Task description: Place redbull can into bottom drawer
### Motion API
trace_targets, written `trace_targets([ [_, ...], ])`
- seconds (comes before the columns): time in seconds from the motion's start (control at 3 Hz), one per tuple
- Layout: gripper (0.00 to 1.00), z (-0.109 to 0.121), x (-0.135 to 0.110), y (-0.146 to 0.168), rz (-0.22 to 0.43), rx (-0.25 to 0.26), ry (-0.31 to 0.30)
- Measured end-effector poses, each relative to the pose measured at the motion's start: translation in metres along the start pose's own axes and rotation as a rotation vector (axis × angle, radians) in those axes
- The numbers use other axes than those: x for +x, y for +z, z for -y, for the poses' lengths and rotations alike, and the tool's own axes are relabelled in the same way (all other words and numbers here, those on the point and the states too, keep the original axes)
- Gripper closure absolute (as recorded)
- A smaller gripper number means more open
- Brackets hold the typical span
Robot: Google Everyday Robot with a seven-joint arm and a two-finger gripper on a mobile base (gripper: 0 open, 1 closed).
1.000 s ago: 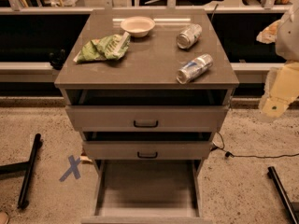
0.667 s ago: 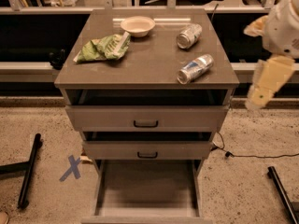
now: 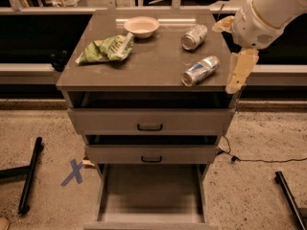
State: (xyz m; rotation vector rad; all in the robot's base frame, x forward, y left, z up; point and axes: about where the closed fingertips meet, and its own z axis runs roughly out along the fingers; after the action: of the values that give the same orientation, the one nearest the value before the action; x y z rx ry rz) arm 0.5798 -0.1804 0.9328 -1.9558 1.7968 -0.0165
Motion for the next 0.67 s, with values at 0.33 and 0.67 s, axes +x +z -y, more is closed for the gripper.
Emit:
trace_targets([
  [0.33, 0.00, 0.024, -0.003, 0.034, 0.054, -0.043, -0.060],
  [0.67, 0.00, 0.037, -0.009, 0.058, 0.091, -0.071, -0.095],
])
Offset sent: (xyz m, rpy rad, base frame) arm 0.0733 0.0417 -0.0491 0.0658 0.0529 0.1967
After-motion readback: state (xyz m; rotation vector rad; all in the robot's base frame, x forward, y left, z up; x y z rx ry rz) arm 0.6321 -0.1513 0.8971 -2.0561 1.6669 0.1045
